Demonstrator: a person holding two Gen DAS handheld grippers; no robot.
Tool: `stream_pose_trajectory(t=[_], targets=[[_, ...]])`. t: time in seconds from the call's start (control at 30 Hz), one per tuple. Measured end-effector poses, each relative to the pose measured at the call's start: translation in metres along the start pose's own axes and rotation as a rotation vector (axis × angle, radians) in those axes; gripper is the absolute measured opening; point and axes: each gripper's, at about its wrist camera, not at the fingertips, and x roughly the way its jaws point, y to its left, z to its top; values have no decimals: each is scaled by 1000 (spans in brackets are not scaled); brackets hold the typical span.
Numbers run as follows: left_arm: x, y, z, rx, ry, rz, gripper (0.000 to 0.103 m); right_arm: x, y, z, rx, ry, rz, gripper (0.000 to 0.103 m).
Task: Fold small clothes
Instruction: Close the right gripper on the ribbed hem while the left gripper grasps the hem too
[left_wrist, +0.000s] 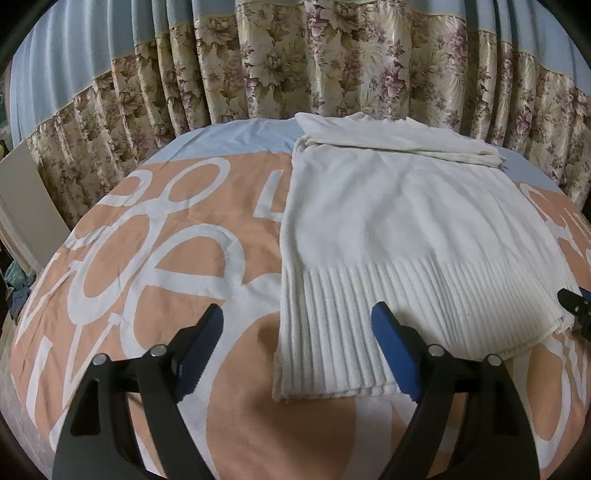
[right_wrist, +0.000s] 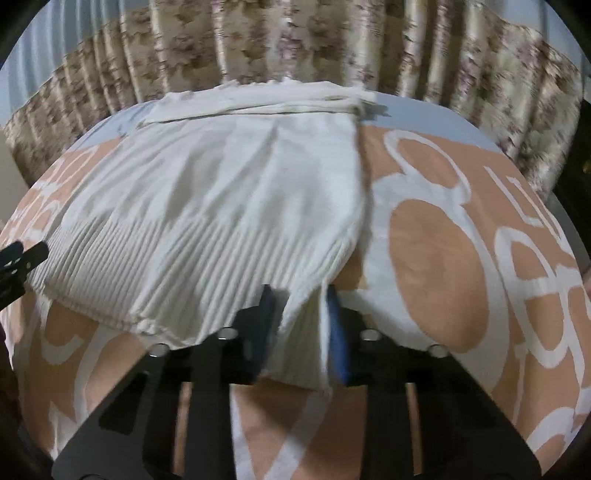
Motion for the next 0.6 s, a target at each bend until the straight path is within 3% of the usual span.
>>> stream_pose_trajectory(t=[0.2,0.6], targets=[[2,3,-2,-15,14,-17,84,-1,-9,-1,56,-10,36,9],[6,12,-9,-81,52,-99,84,-1,-5,-1,43,-4,10,10]])
